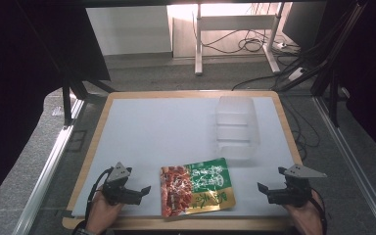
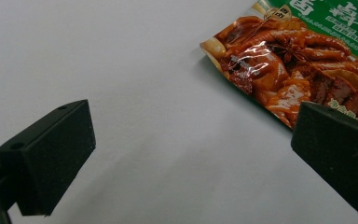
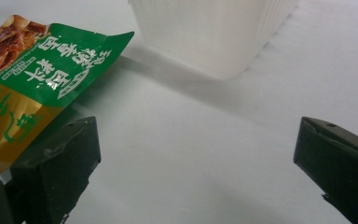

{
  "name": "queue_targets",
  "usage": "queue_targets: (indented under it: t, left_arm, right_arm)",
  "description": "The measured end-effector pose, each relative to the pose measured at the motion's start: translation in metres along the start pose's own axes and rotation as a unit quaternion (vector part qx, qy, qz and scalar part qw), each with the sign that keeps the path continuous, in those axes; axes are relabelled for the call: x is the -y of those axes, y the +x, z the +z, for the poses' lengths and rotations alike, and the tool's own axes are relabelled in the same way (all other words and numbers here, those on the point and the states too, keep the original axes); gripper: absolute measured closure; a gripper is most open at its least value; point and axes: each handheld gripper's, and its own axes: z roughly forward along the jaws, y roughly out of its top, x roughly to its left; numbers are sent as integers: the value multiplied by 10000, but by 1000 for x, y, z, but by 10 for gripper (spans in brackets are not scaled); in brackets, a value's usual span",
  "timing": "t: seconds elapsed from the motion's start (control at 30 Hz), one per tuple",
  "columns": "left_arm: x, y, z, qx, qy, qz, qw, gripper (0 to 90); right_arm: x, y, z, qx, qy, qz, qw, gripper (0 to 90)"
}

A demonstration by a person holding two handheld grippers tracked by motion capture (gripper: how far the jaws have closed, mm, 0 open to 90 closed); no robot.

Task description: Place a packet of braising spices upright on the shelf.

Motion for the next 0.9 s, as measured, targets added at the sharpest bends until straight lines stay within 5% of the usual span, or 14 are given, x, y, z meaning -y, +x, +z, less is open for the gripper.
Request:
queue_targets:
  t: [0.17, 0.9]
  left_arm:
    - [1, -3, 4, -55, 172, 139, 9997, 0]
    - [2, -2, 2, -173, 58, 175, 9997, 0]
  right_arm:
    - [0, 2, 1, -32, 19, -121, 9999, 4]
    - [-2, 5, 7, -18, 230, -145, 9996, 0]
